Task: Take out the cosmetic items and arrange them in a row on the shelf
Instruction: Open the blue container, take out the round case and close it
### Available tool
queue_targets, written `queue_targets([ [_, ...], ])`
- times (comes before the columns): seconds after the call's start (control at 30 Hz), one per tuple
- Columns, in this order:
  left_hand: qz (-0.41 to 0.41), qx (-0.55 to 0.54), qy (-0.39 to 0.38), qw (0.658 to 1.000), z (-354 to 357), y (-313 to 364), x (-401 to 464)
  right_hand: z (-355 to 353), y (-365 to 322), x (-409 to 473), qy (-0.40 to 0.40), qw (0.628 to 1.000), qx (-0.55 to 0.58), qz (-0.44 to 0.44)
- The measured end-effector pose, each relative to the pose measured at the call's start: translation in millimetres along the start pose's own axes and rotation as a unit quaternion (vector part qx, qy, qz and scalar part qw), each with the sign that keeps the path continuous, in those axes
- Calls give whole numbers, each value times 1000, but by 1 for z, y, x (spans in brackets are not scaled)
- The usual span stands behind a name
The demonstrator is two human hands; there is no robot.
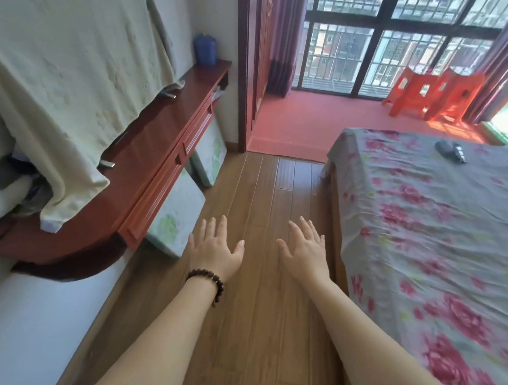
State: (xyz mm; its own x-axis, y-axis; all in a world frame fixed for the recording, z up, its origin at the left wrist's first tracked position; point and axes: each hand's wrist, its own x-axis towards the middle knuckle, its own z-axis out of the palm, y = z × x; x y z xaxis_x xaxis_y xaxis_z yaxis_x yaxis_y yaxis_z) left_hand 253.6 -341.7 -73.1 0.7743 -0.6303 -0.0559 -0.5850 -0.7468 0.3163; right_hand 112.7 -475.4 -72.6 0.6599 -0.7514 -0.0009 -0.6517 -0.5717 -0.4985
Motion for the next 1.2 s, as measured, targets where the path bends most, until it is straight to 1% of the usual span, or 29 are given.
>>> queue_targets([
  [0.23,-16,-7,2,1000,-2,5,139,14,-16,144,-15,1000,1,-7],
  [0.43,-21,-26,11,999,-2,-6,299,44,-43,300,-11,1000,11,-13],
  [0.63,-24,-17,28,999,-34,-24,465,54,-97,469,-16,1000,5,-16],
  [0.73,-24,-10,38,999,-51,-29,536,57,-115,536,-10,1000,14,-7],
  [0.97,-20,-12,26,999,-57,-22,666,74,-129,665,-9,999,32,12],
  [1.2,-47,-21,42,998,-47,-7,800,86,-131,815,-28,999,30,-17],
])
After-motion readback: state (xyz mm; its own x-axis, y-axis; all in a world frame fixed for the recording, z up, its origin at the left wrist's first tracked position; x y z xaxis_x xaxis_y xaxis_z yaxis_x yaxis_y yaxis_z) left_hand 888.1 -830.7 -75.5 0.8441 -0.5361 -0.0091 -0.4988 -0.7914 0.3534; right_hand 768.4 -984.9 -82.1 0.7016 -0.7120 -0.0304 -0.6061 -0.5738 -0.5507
